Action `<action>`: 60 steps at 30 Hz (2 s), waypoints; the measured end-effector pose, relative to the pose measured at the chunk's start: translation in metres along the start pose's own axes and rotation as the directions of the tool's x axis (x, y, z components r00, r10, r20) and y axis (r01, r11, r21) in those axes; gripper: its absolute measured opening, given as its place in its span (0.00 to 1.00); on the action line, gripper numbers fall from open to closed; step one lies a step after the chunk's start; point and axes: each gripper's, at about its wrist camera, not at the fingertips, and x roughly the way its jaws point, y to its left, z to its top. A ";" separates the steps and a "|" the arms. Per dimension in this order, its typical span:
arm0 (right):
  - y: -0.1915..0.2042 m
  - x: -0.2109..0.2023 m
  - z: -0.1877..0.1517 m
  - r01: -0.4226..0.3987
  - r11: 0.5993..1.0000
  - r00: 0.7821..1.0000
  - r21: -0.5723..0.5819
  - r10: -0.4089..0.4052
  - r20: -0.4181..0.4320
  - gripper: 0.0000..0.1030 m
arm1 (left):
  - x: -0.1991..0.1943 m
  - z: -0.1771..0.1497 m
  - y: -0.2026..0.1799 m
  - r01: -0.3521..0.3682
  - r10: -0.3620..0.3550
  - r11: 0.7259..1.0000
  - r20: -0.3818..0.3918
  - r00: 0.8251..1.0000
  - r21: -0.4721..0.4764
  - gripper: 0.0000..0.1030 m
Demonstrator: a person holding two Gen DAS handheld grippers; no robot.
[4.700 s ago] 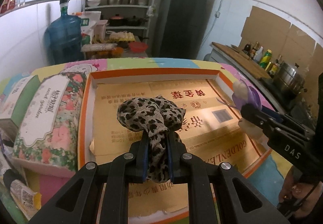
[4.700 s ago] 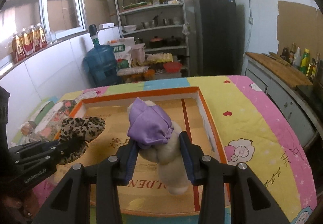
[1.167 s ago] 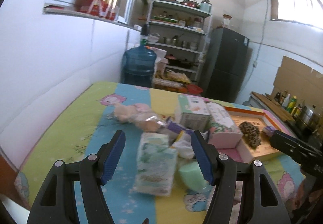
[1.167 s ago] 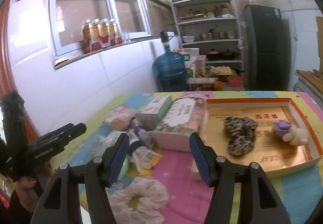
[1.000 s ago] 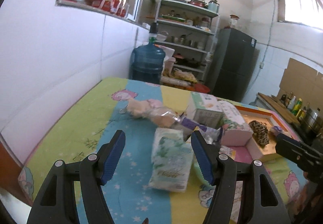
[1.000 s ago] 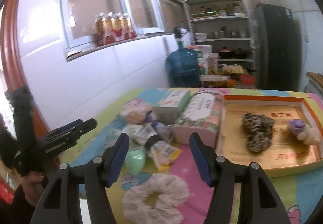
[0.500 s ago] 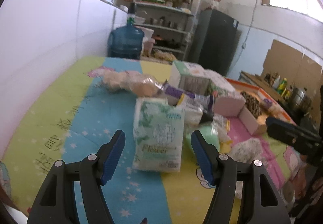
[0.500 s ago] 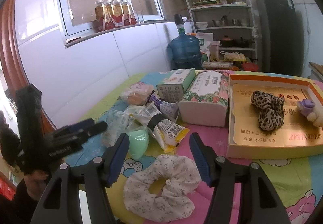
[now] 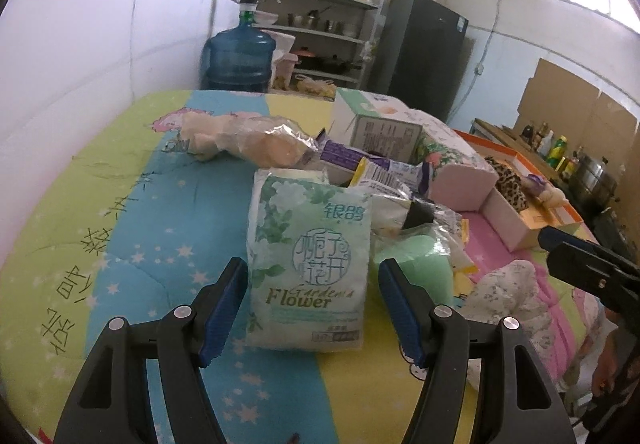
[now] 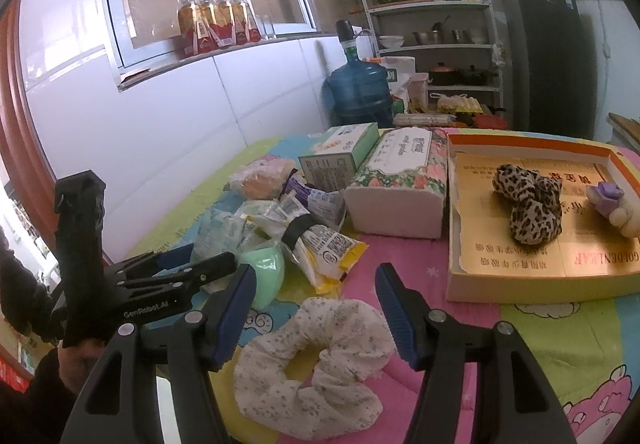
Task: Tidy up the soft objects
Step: 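Grasp the Flower tissue pack with the left tool while the right tool grasps the white scrunchie, then carry tissue pack and white scrunchie into the box with both tools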
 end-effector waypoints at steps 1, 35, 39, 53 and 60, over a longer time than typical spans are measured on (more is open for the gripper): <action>-0.001 0.001 -0.001 -0.004 1.000 1.000 0.002 0.004 -0.005 0.60 | 0.001 -0.001 0.001 -0.001 0.001 1.000 -0.003 1.000 -0.006 0.67; -0.017 -0.016 -0.006 0.014 1.000 1.000 -0.012 -0.014 0.006 0.13 | -0.046 0.012 -0.007 -0.015 0.015 1.000 0.128 0.992 -0.003 0.46; -0.024 -0.026 0.000 0.028 1.000 0.999 -0.009 -0.028 0.042 0.13 | -0.052 0.022 -0.021 -0.003 0.002 1.000 0.144 0.990 0.007 0.46; -0.074 -0.064 0.002 0.058 0.995 0.987 0.087 -0.070 0.144 0.13 | -0.043 0.053 -0.107 0.102 -0.116 0.990 0.149 0.982 0.100 0.46; -0.103 -0.084 0.008 0.077 0.990 0.975 0.122 -0.100 0.197 0.13 | -0.032 0.062 -0.150 0.138 -0.157 0.982 0.152 0.976 0.128 0.46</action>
